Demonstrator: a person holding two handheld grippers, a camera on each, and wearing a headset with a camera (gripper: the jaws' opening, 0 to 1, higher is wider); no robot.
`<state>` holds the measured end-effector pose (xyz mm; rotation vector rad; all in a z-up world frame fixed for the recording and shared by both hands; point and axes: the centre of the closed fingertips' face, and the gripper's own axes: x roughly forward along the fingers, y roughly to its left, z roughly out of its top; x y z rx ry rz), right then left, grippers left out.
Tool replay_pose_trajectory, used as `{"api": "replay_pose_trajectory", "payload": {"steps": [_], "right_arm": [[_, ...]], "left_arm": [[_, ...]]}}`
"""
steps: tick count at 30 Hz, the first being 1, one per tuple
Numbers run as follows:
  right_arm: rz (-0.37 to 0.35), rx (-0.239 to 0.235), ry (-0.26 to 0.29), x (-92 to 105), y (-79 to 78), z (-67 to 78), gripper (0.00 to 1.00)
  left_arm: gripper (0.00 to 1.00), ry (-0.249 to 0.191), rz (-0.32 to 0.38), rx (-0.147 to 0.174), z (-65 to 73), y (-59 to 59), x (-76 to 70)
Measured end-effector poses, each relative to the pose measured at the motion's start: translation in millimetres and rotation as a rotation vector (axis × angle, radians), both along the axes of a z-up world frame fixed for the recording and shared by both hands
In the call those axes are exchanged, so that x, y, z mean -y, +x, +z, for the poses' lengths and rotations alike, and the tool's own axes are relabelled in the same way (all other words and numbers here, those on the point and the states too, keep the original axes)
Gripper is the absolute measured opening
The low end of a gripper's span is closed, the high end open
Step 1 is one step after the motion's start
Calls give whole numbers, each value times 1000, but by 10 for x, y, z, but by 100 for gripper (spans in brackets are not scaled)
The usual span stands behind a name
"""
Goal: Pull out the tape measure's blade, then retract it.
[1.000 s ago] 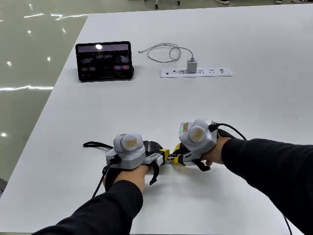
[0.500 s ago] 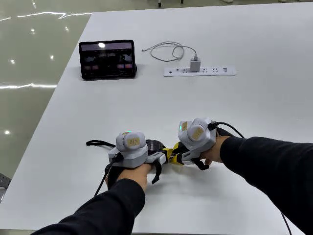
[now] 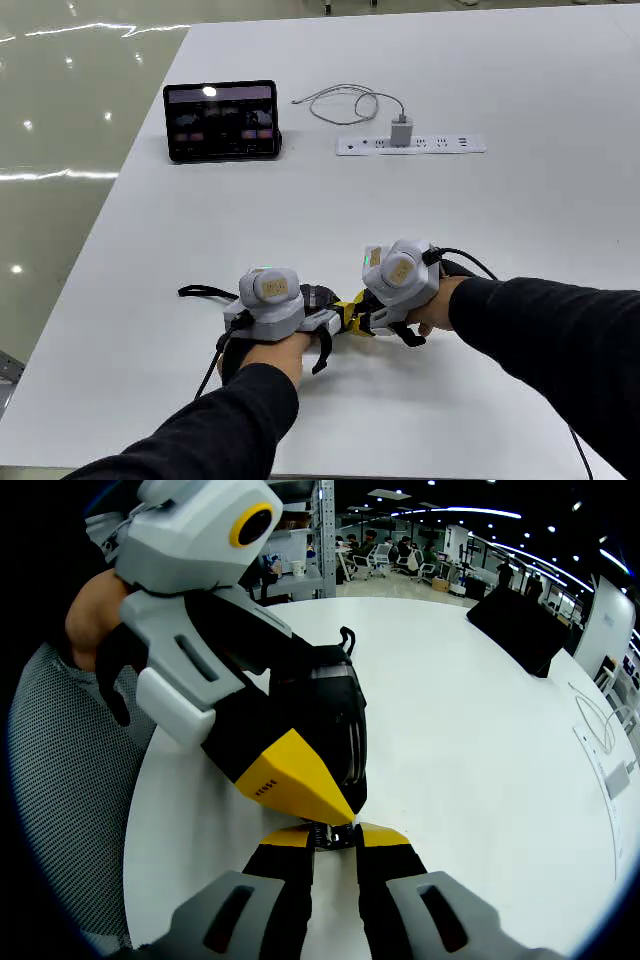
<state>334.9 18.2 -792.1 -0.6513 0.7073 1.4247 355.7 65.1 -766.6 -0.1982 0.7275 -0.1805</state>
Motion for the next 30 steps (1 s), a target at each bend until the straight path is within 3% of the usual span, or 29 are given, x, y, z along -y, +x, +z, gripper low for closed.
{"api": "replay_pose_trajectory", "payload": {"steps": [30], "right_arm": [[15, 2, -25, -24, -24, -24, 11]], "left_arm": [[63, -4, -8, -4, -8, 0, 7]]}}
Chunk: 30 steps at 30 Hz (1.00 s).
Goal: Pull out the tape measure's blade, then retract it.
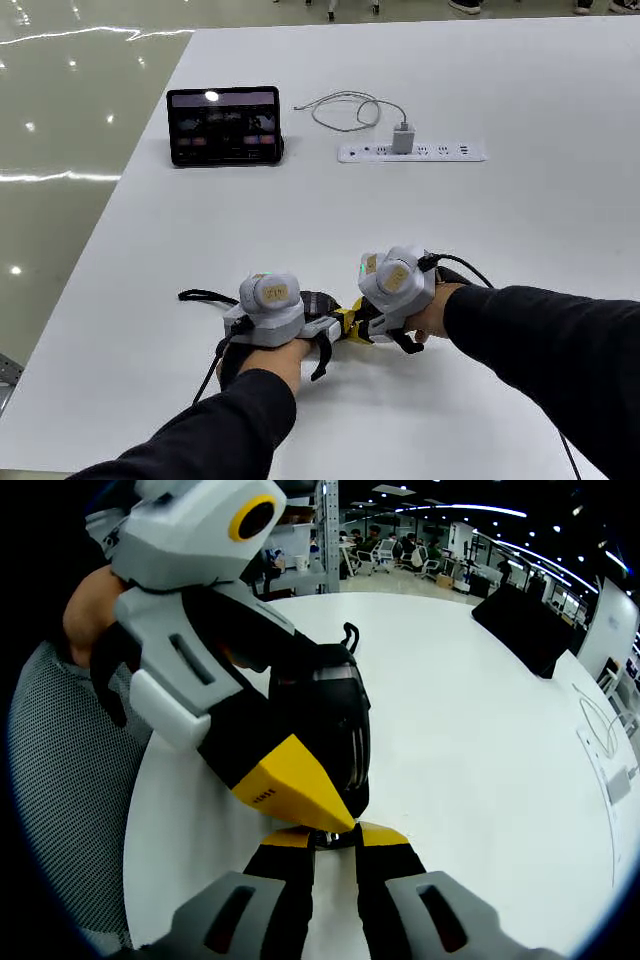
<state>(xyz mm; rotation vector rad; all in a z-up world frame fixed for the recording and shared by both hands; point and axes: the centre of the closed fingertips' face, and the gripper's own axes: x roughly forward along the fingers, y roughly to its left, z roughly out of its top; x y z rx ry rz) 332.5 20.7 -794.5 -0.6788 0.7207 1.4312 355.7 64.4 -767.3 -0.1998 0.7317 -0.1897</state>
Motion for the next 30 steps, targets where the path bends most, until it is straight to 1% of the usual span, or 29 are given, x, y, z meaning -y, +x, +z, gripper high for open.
{"api": "replay_pose_trajectory", "payload": {"steps": [10, 12, 16, 18, 23, 26, 28, 30], "right_arm": [[-1, 0, 2, -3, 1, 3, 11], [-2, 1, 2, -5, 2, 2, 12], [7, 13, -10, -7, -2, 3, 12], [20, 29, -23, -15, -7, 5, 12], [21, 34, -36, -11, -4, 3, 12], [20, 38, -40, -10, -5, 6, 12], [22, 42, -41, -11, 0, 6, 12], [17, 41, -41, -9, 9, 5, 12]], "left_arm": [[63, 0, 2, -1, 2, -1, -1], [63, 8, -3, 1, 4, 1, 0], [64, 12, -4, -2, 7, 2, 1], [65, 11, -7, -1, 10, 2, 0], [65, 10, -14, -5, 9, -3, -1], [65, 10, -16, 0, 13, -5, -1], [65, 6, -19, 12, 18, -7, -3], [64, 2, -25, 9, 26, -10, 1]]}}
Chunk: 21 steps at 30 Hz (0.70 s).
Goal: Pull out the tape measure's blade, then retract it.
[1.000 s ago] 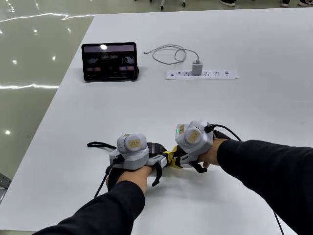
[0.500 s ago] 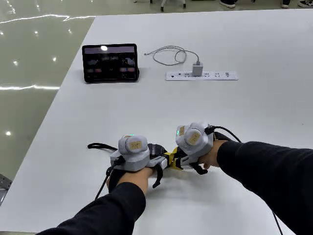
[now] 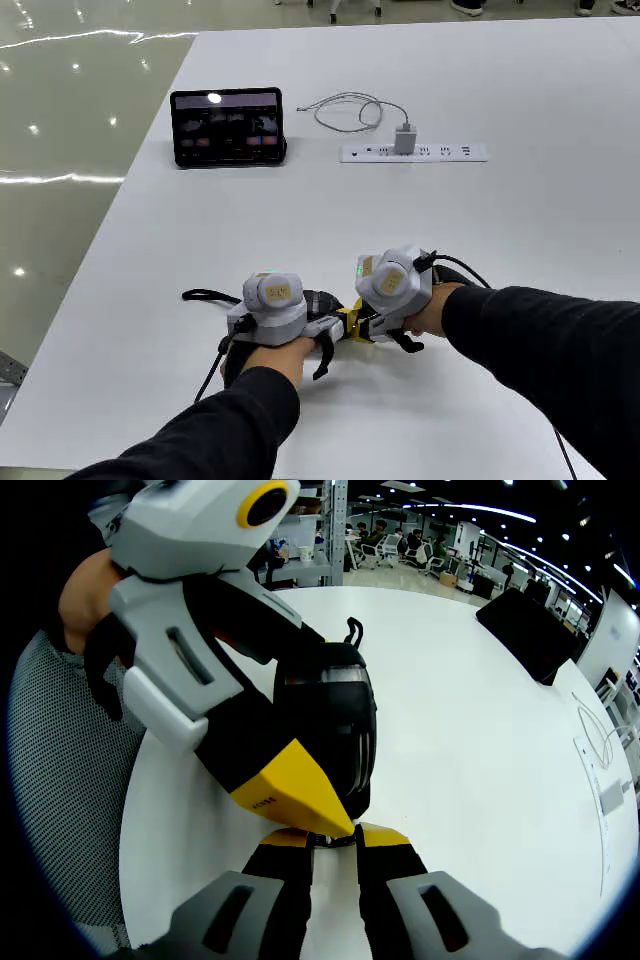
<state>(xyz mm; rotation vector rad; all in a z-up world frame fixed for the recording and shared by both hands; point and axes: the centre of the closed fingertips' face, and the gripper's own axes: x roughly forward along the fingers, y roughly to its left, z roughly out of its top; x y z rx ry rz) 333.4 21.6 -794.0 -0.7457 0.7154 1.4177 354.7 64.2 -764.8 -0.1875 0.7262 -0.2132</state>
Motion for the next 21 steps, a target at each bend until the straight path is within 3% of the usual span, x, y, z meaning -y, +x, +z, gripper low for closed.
{"api": "replay_pose_trajectory", "payload": {"steps": [7, 11, 14, 18, 21], "right_arm": [[-4, 5, -4, 9, -1, 29, 13], [-33, -3, 10, 24, 28, 62, 22], [-40, -7, 14, 39, 16, 84, 26], [-53, -33, 18, 39, -25, 93, 33], [-69, -52, 12, 47, -41, 78, 39]], "left_arm": [[66, -22, -8, -40, -5, -4, -1], [74, -21, -20, -21, 4, 3, 13], [85, -15, -8, -33, -16, -6, -11], [91, -15, 0, -39, -22, -16, -28], [91, -15, -3, -19, 12, -4, -34]]}}
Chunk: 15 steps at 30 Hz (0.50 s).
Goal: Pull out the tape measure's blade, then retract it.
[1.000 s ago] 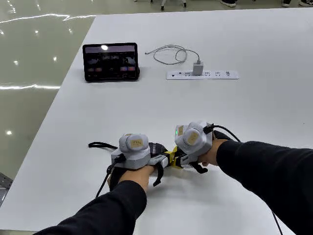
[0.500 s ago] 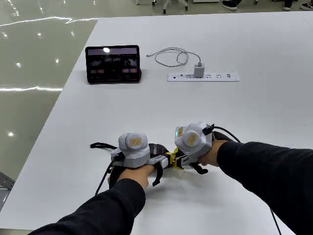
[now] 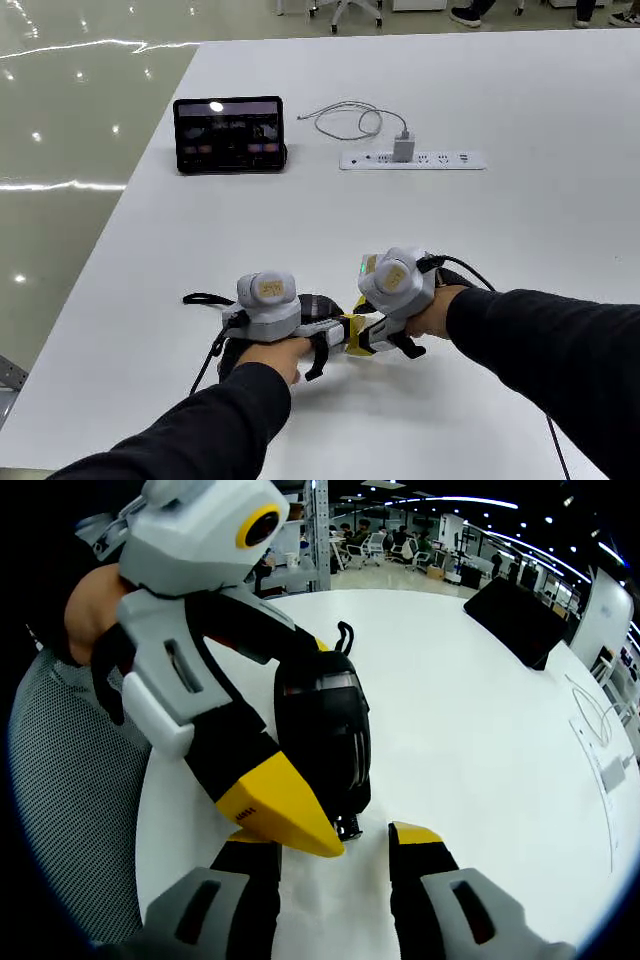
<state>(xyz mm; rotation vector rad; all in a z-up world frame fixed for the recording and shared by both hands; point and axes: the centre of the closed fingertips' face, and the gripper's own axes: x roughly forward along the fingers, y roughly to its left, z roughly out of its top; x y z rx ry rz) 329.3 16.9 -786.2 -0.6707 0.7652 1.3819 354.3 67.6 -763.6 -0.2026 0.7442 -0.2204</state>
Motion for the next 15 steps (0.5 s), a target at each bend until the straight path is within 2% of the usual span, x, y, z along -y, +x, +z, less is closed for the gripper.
{"api": "replay_pose_trajectory", "payload": {"steps": [2, 4, 9, 11, 13, 15], "right_arm": [[-8, -9, 0, 6, -15, -5, 43], [-6, -8, 1, 9, -18, -6, 44], [-52, -38, 19, -2, 0, 9, 57], [-79, -68, 13, 10, -21, 6, 61], [-85, -72, 16, 15, -29, 8, 66], [-90, -72, 24, 22, -35, 20, 69]], "left_arm": [[94, 2, 1, 13, 21, 10, -5], [97, 7, 4, 11, 13, 10, -18], [100, 6, 5, -12, -20, -13, -39], [100, -11, -2, -20, -31, -27, -42], [100, -9, -11, -34, -49, -60, -83], [100, 2, -28, -15, -39, -58, -133]]}}
